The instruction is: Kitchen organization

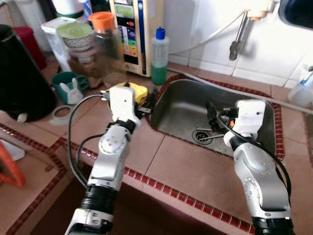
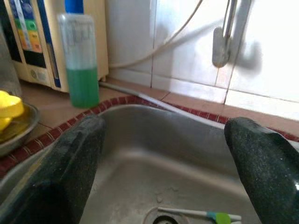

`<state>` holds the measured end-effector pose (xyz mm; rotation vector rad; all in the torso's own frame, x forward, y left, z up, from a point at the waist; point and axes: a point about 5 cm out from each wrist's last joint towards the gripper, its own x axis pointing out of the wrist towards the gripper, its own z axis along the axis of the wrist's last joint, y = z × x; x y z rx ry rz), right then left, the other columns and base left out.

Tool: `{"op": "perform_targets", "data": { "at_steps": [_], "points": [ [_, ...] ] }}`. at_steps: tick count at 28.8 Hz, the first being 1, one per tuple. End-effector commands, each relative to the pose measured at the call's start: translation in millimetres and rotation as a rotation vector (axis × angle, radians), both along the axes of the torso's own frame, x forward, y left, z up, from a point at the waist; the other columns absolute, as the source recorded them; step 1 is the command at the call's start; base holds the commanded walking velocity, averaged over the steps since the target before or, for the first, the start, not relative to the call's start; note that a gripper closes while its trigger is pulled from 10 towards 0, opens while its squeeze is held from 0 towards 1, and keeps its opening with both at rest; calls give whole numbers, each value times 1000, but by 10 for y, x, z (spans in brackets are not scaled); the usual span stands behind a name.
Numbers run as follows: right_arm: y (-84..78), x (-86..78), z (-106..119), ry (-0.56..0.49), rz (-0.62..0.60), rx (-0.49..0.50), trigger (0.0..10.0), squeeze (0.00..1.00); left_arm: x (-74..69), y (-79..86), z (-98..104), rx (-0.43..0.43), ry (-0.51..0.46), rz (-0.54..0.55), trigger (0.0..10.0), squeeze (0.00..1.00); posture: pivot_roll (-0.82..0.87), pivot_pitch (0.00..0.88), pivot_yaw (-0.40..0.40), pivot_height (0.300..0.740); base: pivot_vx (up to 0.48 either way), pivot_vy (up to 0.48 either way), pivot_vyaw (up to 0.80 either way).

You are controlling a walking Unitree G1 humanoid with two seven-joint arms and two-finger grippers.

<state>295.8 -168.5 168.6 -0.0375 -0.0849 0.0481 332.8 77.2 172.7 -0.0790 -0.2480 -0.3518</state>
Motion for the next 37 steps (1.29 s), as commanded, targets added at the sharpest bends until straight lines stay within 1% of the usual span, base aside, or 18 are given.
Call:
{"op": "perform_targets", "data": {
  "at_steps": [1, 18, 21, 23, 24, 27, 28, 29, 31, 34, 36, 37],
  "points": [
    [-29, -3, 42, -18, -9, -2, 10000, 0, -8, -5, 47, 8, -17, -2, 10000, 0, -14, 0, 15, 740, 0, 0, 0],
    [-32, 4, 52, -18, -8, -6, 10000, 0, -5, 8, 24, 17, -7, 11, 10000, 0, -13, 0, 10, 740, 0, 0, 0],
    [-19, -6, 57, -16, -2, 6, 10000, 0, 54, 105, -70, 79, 28, 90, 10000, 0, -11, 0, 5, 740, 0, 0, 0],
    [7, -15, 64, -6, 15, 24, 10000, 0, 90, 174, -103, 106, 40, 117, 10000, 0, -14, 0, 3, 740, 0, 0, 0],
    [7, -15, 64, -6, 15, 24, 10000, 0, 90, 174, -103, 106, 40, 117, 10000, 0, -14, 0, 3, 740, 0, 0, 0],
    [61, -55, 95, 18, 58, 51, 10000, 0, 145, 326, -114, 145, 54, 204, 10000, 0, -15, 0, 2, 740, 0, 0, 0],
    [94, -93, 112, 41, 96, 62, 10000, 0, 155, 419, -146, 158, 76, 254, 10000, 0, -17, 0, 2, 740, 0, 0, 0],
    [101, -106, 118, 47, 106, 61, 10000, 0, 155, 447, -157, 162, 83, 269, 10000, 0, -18, 0, 3, 740, 0, 0, 0],
    [160, -184, 142, 74, 196, 74, 10000, 0, 119, 521, -239, 157, 116, 297, 10000, 0, -20, 0, 3, 740, 0, 0, 0],
    [188, -248, 158, 100, 252, 74, 10000, 0, 86, 518, -296, 163, 127, 292, 10000, 0, -22, 0, 3, 740, 0, 0, 0],
    [220, -297, 163, 126, 297, 79, 10000, 0, 69, 477, -356, 155, 161, 277, 10000, 0, -22, 0, 3, 740, 0, 0, 0],
    [261, -331, 161, 144, 342, 75, 10000, 0, 65, 434, -382, 143, 182, 260, 10000, 0, -22, 0, 2, 740, 0, 0, 0]
  ]
}}
